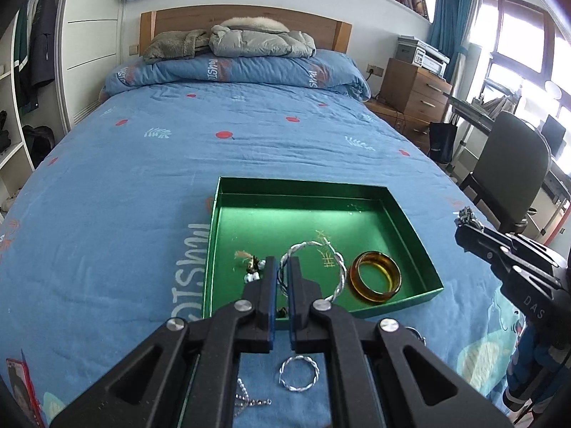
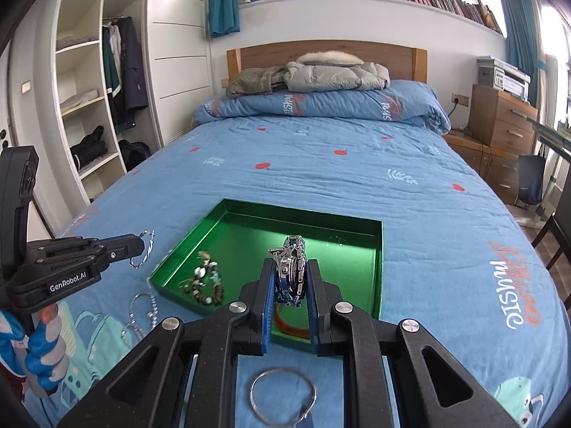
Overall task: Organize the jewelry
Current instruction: 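Carry the silver hoop and brooch into the green tray and release both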
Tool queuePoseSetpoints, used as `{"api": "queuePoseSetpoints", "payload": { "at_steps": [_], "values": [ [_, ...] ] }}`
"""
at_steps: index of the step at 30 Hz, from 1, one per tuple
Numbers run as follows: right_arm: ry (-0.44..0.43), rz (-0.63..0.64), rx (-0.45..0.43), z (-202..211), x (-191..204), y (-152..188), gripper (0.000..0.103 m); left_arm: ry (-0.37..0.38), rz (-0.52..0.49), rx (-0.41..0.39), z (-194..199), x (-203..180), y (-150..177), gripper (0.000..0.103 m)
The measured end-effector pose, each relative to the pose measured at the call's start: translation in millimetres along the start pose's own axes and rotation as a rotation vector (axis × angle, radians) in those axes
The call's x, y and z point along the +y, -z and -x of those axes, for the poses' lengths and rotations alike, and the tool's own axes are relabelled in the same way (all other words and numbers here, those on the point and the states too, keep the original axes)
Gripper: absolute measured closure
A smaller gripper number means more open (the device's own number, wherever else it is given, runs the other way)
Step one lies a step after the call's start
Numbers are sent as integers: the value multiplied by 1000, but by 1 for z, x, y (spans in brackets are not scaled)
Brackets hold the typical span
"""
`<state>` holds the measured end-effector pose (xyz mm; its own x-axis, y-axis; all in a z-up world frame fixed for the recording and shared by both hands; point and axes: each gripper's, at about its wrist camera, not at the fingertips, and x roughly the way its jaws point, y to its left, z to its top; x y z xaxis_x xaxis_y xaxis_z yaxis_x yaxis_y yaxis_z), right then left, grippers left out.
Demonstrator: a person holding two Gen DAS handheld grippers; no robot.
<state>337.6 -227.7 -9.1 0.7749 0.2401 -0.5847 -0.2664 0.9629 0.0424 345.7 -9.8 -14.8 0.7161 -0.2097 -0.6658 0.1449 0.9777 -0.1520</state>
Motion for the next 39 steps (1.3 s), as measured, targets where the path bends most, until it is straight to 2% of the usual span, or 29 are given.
{"api": "queuePoseSetpoints", "payload": {
  "at_steps": [14,19,26,39],
  "values": [
    [8,-40,162,-117,-36,-1,87,-24,-30,142,-112,-2,-18,99],
    [19,-30,223,-145,-40,3,87,-71,-64,175,-138,-12,-19,99],
    [49,9,284,-164,-38,10,87,-131,-51,214,-162,-5,-13,99],
    [59,22,289,-172,-36,17,86,-164,-56,166,-162,0,-9,97]
  ]
}}
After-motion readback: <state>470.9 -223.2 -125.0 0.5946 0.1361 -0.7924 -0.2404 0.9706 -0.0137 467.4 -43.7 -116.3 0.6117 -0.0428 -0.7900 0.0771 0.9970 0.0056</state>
